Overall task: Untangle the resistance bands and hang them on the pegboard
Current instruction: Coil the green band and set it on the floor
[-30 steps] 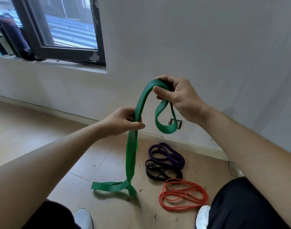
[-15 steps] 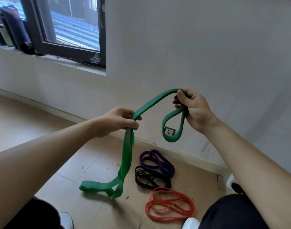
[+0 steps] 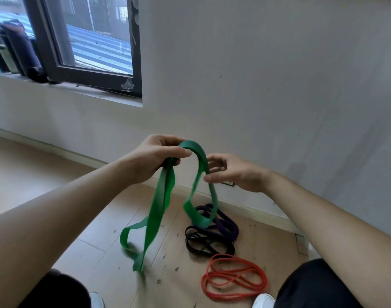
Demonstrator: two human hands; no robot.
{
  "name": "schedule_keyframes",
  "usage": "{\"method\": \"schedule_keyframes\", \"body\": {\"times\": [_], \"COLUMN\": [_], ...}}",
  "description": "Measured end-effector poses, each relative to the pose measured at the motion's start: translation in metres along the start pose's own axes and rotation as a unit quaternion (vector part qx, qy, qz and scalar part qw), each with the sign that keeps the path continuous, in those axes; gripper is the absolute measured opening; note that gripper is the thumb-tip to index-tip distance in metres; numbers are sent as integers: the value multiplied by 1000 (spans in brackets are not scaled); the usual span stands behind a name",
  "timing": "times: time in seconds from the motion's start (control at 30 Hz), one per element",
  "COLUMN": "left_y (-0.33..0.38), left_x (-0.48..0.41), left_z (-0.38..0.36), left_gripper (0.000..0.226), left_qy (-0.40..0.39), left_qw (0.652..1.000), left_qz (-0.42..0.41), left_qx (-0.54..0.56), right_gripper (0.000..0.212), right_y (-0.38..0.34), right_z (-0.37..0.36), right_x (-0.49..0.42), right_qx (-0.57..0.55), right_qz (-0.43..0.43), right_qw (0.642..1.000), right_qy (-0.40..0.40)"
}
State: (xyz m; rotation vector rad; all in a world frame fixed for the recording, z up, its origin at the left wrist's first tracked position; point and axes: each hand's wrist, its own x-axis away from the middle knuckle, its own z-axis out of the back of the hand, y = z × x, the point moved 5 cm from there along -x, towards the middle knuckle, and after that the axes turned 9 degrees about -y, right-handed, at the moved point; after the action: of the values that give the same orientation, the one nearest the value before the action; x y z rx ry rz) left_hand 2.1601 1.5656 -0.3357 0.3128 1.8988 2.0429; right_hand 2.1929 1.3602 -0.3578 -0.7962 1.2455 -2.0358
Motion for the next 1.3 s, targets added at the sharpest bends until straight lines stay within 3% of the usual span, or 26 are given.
{"method": "schedule_keyframes", "body": {"times": [0.13,0.23,0.37,0.5,0.63,0.83,0.97,1.07,1.23,1.3], "left_y": [3,7,-1,-15,-35,-43,-36,-20,9,18], "left_x": [-1,0,3,-2,-2,-4,-5,-6,-5,-5], "left_z": [-12,-9,-5,-11,-20,-15,-12,-2,21,21], "left_gripper": [21,22,44,31,27,18,18,19,31,31], "left_qy": [-13,-4,-42,-56,-81,-76,-69,-15,84,90], "left_qw": [999,999,992,982,963,973,980,991,995,992], "left_qz": [-19,-21,22,30,62,78,70,39,-48,-77], "left_qx": [-25,-50,-115,-178,-249,-204,-175,-128,22,45], "right_gripper": [37,27,27,27,19,18,30,41,30,40], "right_y": [-32,-36,-39,-46,-61,-55,-41,-28,-8,-3], "right_z": [-15,-12,-8,-10,-2,34,49,59,56,44], "right_x": [-10,-11,-10,-10,-1,18,25,29,29,24], "right_qx": [-19,-11,24,57,5,-93,-163,-188,-87,-26], "right_qz": [97,105,98,105,173,203,188,162,96,52], "right_qw": [994,991,992,989,977,952,939,934,967,986], "right_qy": [49,79,77,86,128,208,239,259,218,158]}}
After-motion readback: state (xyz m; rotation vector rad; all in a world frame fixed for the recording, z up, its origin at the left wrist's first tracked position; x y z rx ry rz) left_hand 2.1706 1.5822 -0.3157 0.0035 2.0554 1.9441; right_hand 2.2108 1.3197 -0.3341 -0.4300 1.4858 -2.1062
